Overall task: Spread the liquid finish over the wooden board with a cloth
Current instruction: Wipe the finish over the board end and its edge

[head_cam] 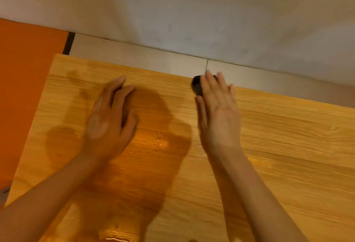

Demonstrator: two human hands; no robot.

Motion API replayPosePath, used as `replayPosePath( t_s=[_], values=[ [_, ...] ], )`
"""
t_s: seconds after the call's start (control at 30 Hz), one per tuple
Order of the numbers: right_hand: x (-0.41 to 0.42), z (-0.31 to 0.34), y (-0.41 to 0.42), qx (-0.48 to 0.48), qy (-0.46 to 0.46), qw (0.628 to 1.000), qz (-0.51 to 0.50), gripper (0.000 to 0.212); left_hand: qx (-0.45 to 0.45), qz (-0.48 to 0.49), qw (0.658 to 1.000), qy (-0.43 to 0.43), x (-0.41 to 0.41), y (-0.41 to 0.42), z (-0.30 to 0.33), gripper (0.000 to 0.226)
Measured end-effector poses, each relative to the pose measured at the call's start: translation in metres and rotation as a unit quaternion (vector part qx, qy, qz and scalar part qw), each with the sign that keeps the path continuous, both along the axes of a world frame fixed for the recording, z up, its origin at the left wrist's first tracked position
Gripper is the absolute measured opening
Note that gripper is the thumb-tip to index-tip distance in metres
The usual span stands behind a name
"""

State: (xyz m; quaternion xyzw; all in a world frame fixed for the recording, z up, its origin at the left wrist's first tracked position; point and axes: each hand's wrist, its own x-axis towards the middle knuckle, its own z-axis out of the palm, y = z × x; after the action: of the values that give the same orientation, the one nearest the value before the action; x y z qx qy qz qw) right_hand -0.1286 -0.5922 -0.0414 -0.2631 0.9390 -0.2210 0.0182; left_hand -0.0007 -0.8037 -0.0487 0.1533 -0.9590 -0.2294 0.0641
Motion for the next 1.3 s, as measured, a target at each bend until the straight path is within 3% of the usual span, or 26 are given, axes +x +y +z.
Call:
replayPosePath(
  t_s=[0.1,0.2,0.43,0.53,0.67,0.77,0.97,1.07,1.2,1.3],
  values=[
    [-0.023,0.008,0.056,0.000,0.006,0.995,-0.099,0.042,0.002,0.014,1.000,-0.001,0.000,0.002,0.000,0.052],
    [-0.033,0.005,0.042,0.012,0.039,0.992,-0.121,0.036,0.006,0.020,1.000,-0.014,0.000,0.001,0.001,0.053],
    [-0.036,-0.004,-0.082,0.058,0.049,0.997,-0.002,0.039,0.006,0.025,0.999,-0.021,-0.002,0.002,0.002,0.053],
    [-0.047,0.003,-0.057,0.039,-0.008,0.998,0.050,0.040,0.004,0.021,1.000,-0.021,-0.002,0.000,0.001,0.052],
    [-0.063,0.013,0.020,0.042,-0.012,0.997,-0.063,0.039,0.003,0.014,1.000,-0.003,-0.001,0.001,0.001,0.050],
    [-0.060,0.010,0.003,0.064,-0.001,0.992,-0.108,0.038,0.008,0.022,1.000,-0.008,-0.002,0.000,0.002,0.050],
    [-0.019,-0.003,-0.132,0.040,0.040,0.998,0.002,0.038,-0.011,0.007,1.000,-0.004,0.000,-0.001,0.000,0.049],
    [-0.026,-0.001,-0.124,0.038,0.017,0.997,0.061,0.037,-0.003,-0.010,1.000,0.013,0.001,-0.003,-0.004,0.049],
    [-0.049,0.006,-0.036,0.068,0.009,0.997,-0.041,0.039,0.068,0.011,0.998,0.010,0.006,-0.006,0.003,0.049],
    [-0.046,0.008,-0.036,0.104,-0.002,0.990,-0.099,0.043,0.060,0.027,0.998,0.018,0.026,-0.019,0.009,0.049]
  ],
)
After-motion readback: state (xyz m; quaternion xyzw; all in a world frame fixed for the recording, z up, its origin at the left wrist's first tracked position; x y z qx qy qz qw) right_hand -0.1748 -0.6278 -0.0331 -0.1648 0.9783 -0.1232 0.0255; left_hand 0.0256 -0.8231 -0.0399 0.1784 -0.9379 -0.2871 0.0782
